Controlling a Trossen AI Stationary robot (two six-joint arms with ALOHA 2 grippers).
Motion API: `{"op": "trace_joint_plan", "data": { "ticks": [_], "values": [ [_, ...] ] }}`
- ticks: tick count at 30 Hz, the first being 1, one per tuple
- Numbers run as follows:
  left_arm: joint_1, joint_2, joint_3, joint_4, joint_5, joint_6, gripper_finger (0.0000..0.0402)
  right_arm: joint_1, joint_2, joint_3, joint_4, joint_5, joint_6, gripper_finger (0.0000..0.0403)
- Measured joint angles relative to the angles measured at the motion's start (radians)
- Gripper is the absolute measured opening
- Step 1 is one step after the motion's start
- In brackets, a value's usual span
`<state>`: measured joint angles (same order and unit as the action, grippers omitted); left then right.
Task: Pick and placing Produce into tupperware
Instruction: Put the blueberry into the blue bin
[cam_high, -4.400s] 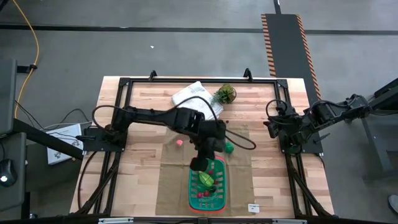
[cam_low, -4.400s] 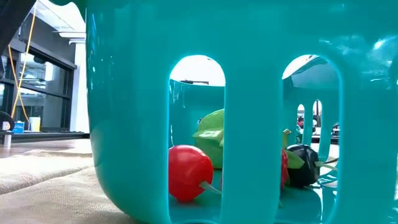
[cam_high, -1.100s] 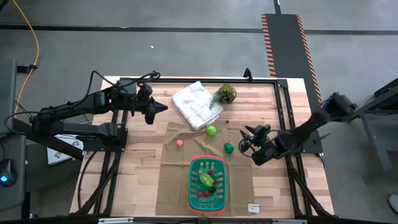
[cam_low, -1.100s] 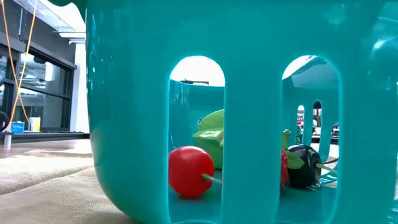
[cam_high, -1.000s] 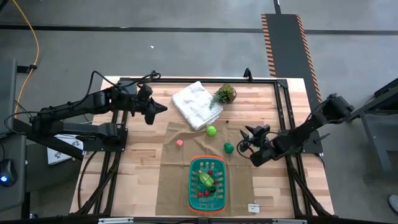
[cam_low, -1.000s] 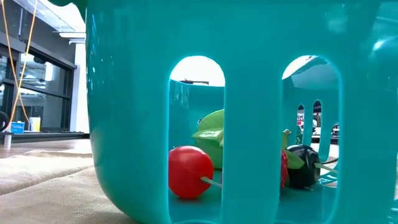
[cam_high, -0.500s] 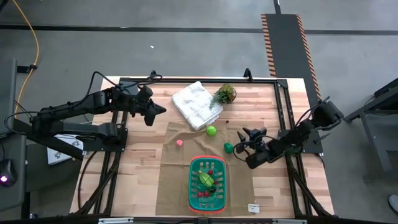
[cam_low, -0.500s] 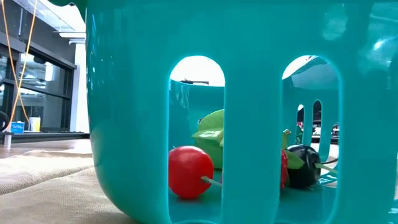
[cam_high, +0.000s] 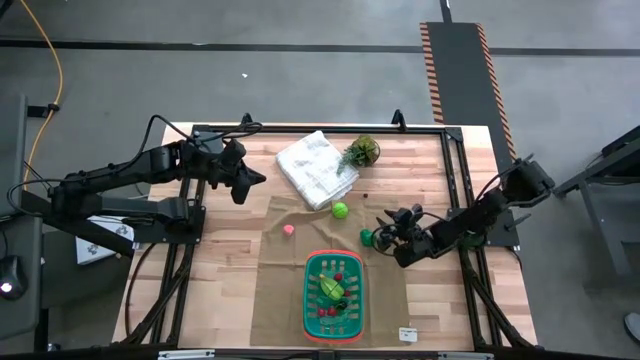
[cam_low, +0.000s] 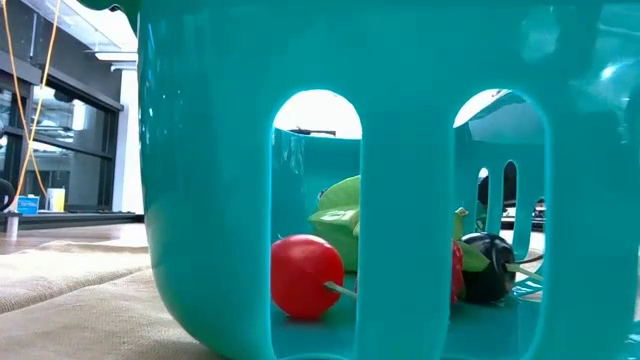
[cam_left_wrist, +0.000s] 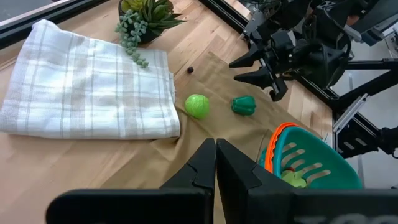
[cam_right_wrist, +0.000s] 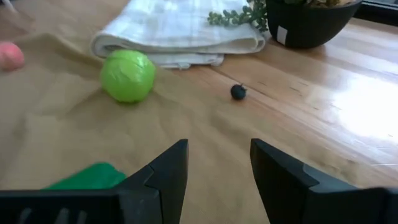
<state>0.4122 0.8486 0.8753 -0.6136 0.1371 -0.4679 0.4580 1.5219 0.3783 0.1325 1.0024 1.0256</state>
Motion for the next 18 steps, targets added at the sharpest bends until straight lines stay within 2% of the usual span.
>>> {"op": "trace_joint_plan", "data": {
  "ticks": [4,10,14,18],
  "values": [
    [0.0,0.0,0.0,-0.001,0.0,0.002,0.0003,0.003,-0.052,0.0,-0.001,-0.006,0.002,0.0165],
    [0.0,0.0,0.0,-0.03,0.0,0.001,0.0003,0.077,-0.238,0.0,-0.002,-0.017,-0.058,0.0165],
    [0.0,0.0,0.0,-0.034,0.001,-0.004,0.0003,0.165,-0.323,0.0,-0.001,-0.102,-0.066,0.0165],
    [0.0,0.0,0.0,-0.034,0.002,-0.008,0.0003,0.265,-0.338,0.0,0.015,-0.16,-0.054,0.0165]
  ]
}}
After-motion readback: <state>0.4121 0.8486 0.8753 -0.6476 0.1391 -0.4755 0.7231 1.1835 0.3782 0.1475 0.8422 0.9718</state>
